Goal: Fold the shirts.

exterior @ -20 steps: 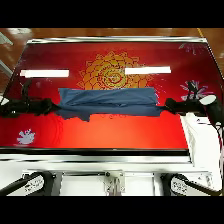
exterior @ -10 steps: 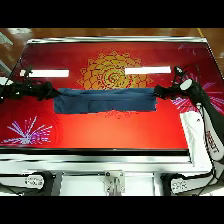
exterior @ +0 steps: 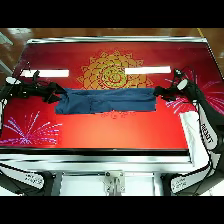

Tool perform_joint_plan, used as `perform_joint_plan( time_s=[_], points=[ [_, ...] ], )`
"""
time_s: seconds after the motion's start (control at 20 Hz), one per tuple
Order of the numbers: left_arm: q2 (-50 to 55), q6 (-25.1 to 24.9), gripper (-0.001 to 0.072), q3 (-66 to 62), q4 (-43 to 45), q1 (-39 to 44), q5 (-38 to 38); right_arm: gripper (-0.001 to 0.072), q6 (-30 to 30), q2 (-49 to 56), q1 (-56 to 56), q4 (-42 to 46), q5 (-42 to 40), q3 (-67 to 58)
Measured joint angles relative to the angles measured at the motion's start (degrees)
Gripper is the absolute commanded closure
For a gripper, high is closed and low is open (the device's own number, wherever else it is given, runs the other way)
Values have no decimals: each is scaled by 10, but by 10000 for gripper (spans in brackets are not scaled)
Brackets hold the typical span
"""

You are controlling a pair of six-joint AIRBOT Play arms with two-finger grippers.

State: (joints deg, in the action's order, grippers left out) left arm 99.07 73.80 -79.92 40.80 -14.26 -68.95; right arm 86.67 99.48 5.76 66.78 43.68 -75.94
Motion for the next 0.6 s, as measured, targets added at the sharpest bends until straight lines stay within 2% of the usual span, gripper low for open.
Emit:
perform_joint_plan(
  time_s=[0.15,0.4,0.45,0.5,0.55,0.6],
  points=[
    [-1,-8,57,-11,-11,4,-23,75,-1,18,38,-75,24,0],
    [-14,-37,57,-17,-68,14,-45,79,-47,54,38,-198,44,-2],
    [-19,-42,57,-17,-77,15,-47,179,-51,59,33,-211,47,-2],
    [-23,-49,58,-17,-83,17,-47,463,-55,64,26,-216,49,-3],
    [-28,-54,60,-17,-91,19,-49,658,-55,68,21,-219,50,0],
    [-31,-59,98,-17,-95,22,-49,660,-57,70,17,-223,55,-1]
  ],
)
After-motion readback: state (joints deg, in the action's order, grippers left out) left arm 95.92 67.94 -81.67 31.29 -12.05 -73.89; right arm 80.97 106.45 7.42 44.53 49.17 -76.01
